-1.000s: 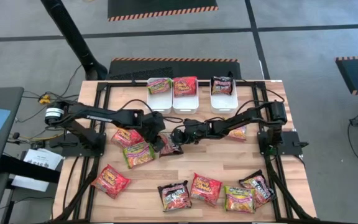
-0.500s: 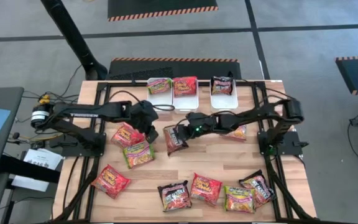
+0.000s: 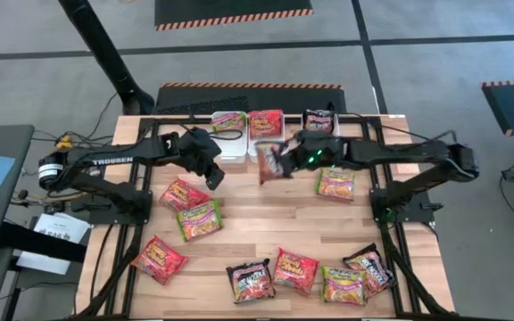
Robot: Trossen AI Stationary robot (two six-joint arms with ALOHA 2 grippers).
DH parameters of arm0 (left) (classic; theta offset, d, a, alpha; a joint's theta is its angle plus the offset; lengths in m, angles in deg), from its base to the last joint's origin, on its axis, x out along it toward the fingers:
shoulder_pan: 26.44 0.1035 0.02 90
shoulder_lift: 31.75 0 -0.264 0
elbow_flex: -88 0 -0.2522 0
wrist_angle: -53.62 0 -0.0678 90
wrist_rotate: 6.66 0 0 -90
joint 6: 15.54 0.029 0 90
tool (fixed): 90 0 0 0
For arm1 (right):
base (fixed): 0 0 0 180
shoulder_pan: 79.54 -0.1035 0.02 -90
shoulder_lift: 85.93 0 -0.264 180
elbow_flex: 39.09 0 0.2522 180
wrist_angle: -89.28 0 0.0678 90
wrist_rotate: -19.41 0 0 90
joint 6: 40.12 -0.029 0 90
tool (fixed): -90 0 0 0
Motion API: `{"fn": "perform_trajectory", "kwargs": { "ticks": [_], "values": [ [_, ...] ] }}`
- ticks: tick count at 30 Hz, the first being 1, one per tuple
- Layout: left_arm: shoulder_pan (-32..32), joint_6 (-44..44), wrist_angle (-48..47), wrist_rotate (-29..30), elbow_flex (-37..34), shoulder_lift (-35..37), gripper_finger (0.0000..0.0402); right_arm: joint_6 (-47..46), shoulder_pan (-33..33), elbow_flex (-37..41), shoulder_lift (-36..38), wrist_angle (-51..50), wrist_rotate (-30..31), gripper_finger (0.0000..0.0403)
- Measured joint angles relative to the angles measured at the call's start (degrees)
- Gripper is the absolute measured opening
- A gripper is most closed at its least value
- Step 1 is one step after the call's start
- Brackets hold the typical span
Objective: Sort Maruchan noodles
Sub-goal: Put the black noodle pack into the right white bin
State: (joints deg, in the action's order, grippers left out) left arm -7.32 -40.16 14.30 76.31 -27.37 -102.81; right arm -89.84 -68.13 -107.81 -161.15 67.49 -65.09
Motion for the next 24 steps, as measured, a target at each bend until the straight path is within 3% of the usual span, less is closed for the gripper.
{"fn": "perform_trajectory", "kwargs": {
  "ticks": [12,18,24],
  "values": [
    [5.28,-1.72,2.03,1.06,0.00,-0.08,0.0000,21.73,20.07,0.00,9.80,-3.94,-1.75,0.0001],
    [7.40,-2.60,5.37,1.10,0.00,-0.10,0.0000,32.43,29.45,-1.34,9.37,-6.30,-6.07,0.0000],
    [9.37,-2.60,6.60,2.18,0.00,-0.14,0.0000,47.10,34.90,-11.57,3.76,-21.00,-6.80,0.0000]
  ]
}}
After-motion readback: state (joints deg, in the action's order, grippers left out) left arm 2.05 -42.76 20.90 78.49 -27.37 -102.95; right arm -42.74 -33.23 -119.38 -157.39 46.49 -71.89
